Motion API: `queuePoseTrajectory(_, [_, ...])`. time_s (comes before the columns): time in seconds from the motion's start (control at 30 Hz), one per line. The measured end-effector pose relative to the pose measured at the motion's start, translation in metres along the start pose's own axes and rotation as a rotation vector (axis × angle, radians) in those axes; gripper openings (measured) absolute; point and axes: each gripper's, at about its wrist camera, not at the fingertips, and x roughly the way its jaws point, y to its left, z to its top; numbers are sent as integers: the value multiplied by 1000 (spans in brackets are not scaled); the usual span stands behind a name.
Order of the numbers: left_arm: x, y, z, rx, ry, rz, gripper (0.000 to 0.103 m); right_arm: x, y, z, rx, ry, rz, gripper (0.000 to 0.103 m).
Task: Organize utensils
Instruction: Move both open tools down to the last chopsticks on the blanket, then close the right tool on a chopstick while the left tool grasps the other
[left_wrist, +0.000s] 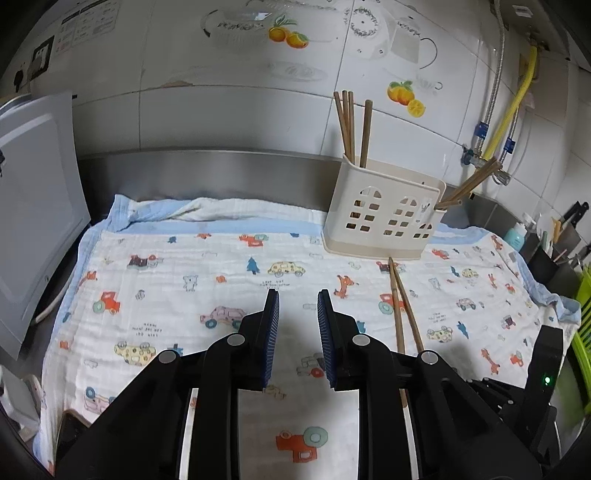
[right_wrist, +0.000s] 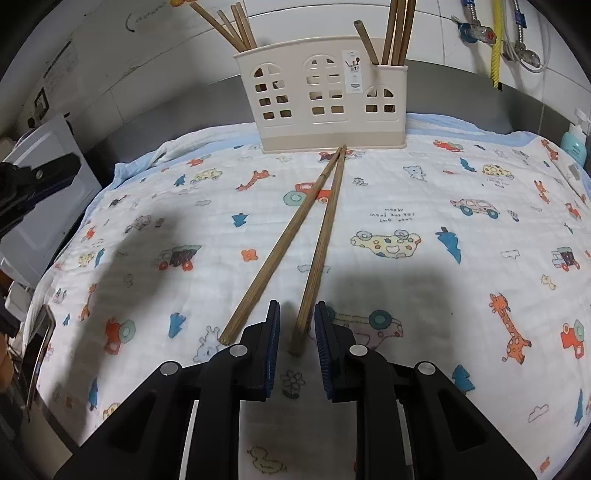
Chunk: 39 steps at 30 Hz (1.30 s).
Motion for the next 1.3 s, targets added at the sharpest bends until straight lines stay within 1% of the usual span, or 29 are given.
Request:
queuePoseTrajectory(0.1, [1, -3, -4, 2, 10, -4, 22, 3, 2, 1, 1, -1, -27, 15])
queuePoseTrajectory(0.17, [3, -7, -8, 11, 21, -8, 22, 3, 4, 2, -4, -2, -40, 9])
queuePoseTrajectory(0.4, [12, -28, -26, 45, 68, -47, 22, -2, -5, 1, 2, -8, -33, 8])
queuePoseTrajectory(0.6, [23, -48, -46, 52, 123, -96, 22, -21, -17, -1, -8, -42, -32, 7])
queuePoseTrajectory(0.73, [32, -66, -58, 79, 159, -124, 22, -35, -25, -2, -24, -70, -33, 7])
queuePoseTrajectory(0.9, [44, -84, -67, 98, 195, -155, 22, -57, -36, -1, -46, -113, -31, 7])
queuePoseTrajectory(1.3, [74, -108, -74, 130, 254, -139, 22, -100, -63, 4, -76, -192, -24, 7])
